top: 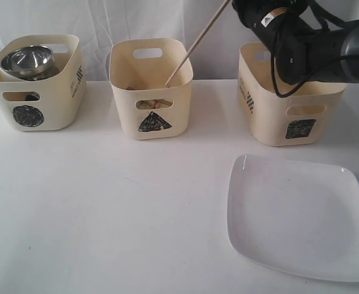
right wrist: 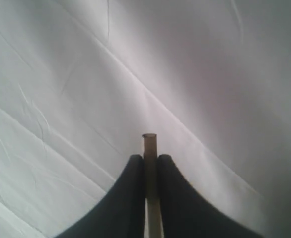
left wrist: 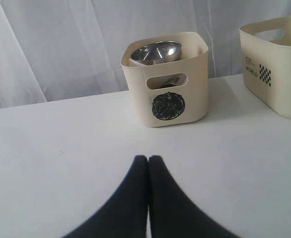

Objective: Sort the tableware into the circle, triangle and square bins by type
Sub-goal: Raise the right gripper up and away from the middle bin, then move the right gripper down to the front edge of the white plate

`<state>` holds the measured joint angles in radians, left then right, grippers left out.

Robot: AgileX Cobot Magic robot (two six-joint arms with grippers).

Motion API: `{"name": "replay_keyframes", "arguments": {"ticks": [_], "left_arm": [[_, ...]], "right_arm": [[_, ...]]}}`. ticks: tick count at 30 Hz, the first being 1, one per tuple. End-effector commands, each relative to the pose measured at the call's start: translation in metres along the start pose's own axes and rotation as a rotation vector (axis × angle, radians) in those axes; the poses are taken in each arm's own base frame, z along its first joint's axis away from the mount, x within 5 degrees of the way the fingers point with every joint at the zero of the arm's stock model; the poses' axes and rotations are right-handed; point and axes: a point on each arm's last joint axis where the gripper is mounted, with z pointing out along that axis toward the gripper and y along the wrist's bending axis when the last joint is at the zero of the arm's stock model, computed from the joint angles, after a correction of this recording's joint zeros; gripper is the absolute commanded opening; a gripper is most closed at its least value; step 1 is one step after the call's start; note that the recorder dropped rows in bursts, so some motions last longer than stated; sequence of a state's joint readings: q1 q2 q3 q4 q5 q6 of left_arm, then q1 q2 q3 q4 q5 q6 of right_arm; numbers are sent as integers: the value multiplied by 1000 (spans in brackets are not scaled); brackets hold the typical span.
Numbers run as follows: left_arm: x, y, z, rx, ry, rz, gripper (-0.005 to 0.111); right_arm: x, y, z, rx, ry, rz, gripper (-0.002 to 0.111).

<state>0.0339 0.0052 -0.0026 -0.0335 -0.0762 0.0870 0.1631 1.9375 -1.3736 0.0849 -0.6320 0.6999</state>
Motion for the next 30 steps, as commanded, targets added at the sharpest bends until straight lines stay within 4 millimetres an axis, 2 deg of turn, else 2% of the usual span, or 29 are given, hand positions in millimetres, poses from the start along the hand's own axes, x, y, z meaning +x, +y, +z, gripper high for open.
{"name": "replay_keyframes", "arguments": {"ticks": [1, 8, 16, 20, 24, 30], "left_arm": [[0, 0, 0, -3, -9, 2, 0], [0, 0, 0, -3, -9, 2, 0], [0, 0, 0, -3, -9, 2, 0], [0, 0, 0, -3, -9, 2, 0], [0, 0, 0, -3, -9, 2, 0], [0, 0, 0, -3, -9, 2, 0]], "right_arm": [[-13, -4, 1, -7, -55, 32, 0], [-8, -3, 23, -8, -3, -21, 0], [19, 7, 38, -12, 100, -163, 0], [31, 8, 41, -3, 141, -165, 1], [37, 13, 41, -10, 160, -209, 11], [40, 11, 40, 29, 214, -231, 24]]}}
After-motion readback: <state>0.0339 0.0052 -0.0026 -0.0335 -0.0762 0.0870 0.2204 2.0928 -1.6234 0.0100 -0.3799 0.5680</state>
